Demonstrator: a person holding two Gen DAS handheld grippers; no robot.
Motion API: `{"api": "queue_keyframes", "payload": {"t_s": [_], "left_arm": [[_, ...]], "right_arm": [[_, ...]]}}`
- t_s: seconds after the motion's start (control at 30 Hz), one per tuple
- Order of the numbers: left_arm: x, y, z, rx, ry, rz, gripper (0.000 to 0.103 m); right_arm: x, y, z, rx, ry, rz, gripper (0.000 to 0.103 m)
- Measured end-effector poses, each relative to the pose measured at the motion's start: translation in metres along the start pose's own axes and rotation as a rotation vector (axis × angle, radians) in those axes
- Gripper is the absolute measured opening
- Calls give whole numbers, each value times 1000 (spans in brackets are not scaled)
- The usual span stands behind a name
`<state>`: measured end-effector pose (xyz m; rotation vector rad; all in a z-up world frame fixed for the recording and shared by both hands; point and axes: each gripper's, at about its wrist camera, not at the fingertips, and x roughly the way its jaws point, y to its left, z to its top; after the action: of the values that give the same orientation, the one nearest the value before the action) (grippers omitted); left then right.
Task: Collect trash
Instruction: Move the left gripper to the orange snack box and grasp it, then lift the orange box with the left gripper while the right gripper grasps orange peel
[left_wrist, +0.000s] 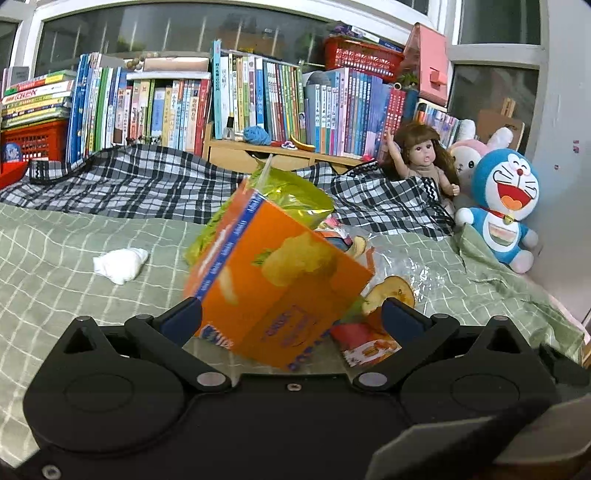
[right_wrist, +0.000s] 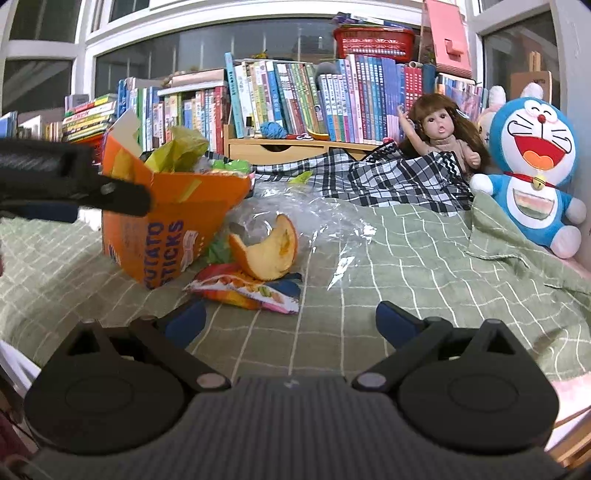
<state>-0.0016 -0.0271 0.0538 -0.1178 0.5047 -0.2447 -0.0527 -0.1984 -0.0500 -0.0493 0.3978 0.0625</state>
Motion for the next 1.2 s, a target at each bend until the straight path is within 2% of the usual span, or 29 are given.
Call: {"api": "queue_keyframes", "payload": {"t_s": [0.07, 0.17, 0.23, 0.37, 0.43, 0.63, 0.8, 0.9, 0.93, 0.97, 1.07, 1.2], "left_arm": [[5, -5, 1, -7, -11, 11, 103], [2, -14, 1, 15, -75, 50, 103], [0, -20, 1, 42, -131, 79, 103], [9, -29, 6, 106, -184, 130, 103], [16, -32, 8, 142, -191, 143, 103], [25, -45, 4, 279, -205, 108, 103], [32, -62, -12, 463, -203, 146, 103], [37, -70, -21, 535, -201, 180, 103], [38, -71, -23, 544, -201, 189, 102], [38, -71, -25, 541, -204, 198, 95], [33, -65, -26, 497, -210, 212, 86], [19, -52, -26, 439, -214, 205, 83]], "right_arm": [[0, 1, -2, -7, 2, 0, 103], [-1, 0, -3, -5, -2, 0, 103], [-1, -1, -3, 3, -5, 4, 103], [1, -2, -3, 24, -1, 11, 103], [2, -3, -3, 31, -2, 16, 103], [5, -2, -4, 25, 3, 18, 103], [7, -2, -3, 25, 5, 17, 103], [8, -2, -3, 26, 9, 17, 103], [8, -2, -3, 27, 10, 18, 103], [9, -1, -3, 27, 11, 18, 103], [9, -1, -3, 25, 10, 20, 103], [10, 0, -3, 26, 11, 21, 103]]}}
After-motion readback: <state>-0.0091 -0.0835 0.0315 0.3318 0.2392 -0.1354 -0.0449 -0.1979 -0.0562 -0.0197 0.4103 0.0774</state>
